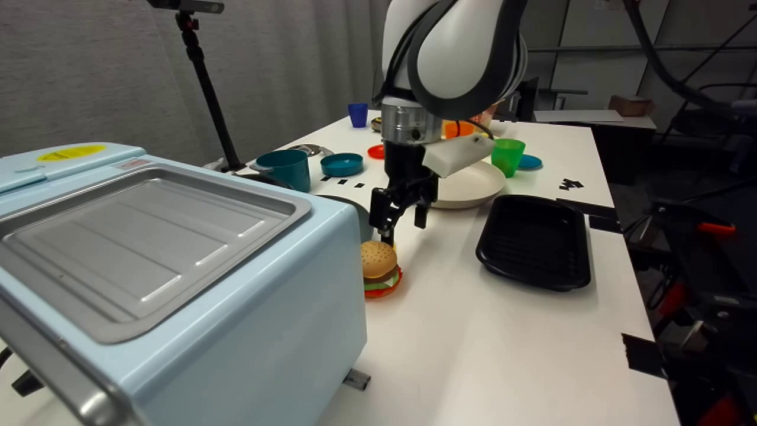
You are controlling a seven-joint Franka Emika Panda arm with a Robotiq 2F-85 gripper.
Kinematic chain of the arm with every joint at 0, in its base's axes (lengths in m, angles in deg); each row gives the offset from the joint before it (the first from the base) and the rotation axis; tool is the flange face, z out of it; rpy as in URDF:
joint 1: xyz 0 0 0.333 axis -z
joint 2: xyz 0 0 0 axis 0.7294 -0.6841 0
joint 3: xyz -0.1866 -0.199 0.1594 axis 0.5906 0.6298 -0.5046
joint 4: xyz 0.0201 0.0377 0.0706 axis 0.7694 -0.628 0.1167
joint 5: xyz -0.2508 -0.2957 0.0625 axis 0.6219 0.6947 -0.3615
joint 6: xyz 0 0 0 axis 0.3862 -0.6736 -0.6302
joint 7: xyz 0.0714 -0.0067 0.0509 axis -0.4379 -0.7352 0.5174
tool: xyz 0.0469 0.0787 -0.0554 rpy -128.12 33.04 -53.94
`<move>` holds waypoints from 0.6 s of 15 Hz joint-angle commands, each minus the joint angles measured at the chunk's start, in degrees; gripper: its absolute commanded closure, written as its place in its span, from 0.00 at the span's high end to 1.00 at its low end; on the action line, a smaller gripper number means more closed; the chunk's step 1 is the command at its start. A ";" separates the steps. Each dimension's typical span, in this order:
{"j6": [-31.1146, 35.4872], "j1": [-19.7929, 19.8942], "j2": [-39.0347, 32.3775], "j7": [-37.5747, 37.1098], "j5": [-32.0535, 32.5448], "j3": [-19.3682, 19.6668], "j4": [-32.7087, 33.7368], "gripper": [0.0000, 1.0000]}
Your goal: Put the toy fries in the green cup
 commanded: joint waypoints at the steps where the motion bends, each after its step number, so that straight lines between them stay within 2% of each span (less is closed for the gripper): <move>1: 1.47 -2.11 -0.90 -1.91 -1.29 1.93 0.60 1.00; 9: 0.24 -4.08 -2.94 -4.21 -0.56 4.39 2.12 1.00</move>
